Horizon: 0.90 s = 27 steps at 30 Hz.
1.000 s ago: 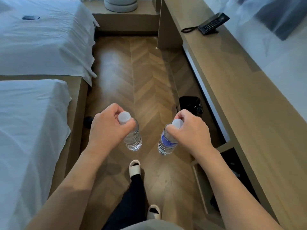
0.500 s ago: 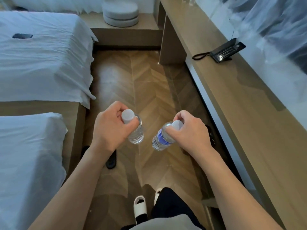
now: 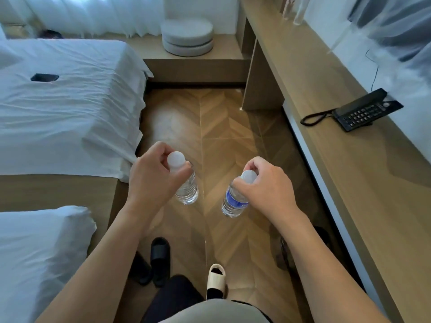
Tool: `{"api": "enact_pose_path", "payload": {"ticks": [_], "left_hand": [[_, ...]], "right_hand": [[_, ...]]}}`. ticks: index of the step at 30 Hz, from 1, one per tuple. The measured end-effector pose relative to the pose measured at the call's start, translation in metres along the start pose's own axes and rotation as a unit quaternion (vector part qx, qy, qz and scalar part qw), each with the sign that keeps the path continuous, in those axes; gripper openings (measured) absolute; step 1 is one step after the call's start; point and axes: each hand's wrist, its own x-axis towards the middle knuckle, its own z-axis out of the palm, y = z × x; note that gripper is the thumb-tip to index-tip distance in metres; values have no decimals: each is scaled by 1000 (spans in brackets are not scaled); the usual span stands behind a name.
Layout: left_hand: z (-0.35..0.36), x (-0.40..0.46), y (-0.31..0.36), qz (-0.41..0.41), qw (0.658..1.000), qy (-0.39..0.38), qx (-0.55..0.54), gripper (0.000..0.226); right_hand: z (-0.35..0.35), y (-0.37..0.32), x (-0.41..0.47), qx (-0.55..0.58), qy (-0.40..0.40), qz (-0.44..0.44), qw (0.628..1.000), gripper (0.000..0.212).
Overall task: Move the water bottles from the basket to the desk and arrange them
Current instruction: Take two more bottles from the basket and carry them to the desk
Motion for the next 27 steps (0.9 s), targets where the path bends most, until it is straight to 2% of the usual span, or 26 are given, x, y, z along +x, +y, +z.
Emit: {"api": "enact_pose_path", "payload": {"ticks": [9, 17, 27], "left_hand": [[41, 170, -2, 3, 999, 5, -35, 25], [74, 337, -21, 40, 996, -35, -77, 28], [105, 520, -37, 61, 996, -34, -49, 26]], "right_hand": [[0, -21, 163, -5, 20, 13, 1000, 23], [19, -59, 316, -26, 36, 24, 999, 26], [30, -98, 493, -2, 56, 20, 998, 25]]}}
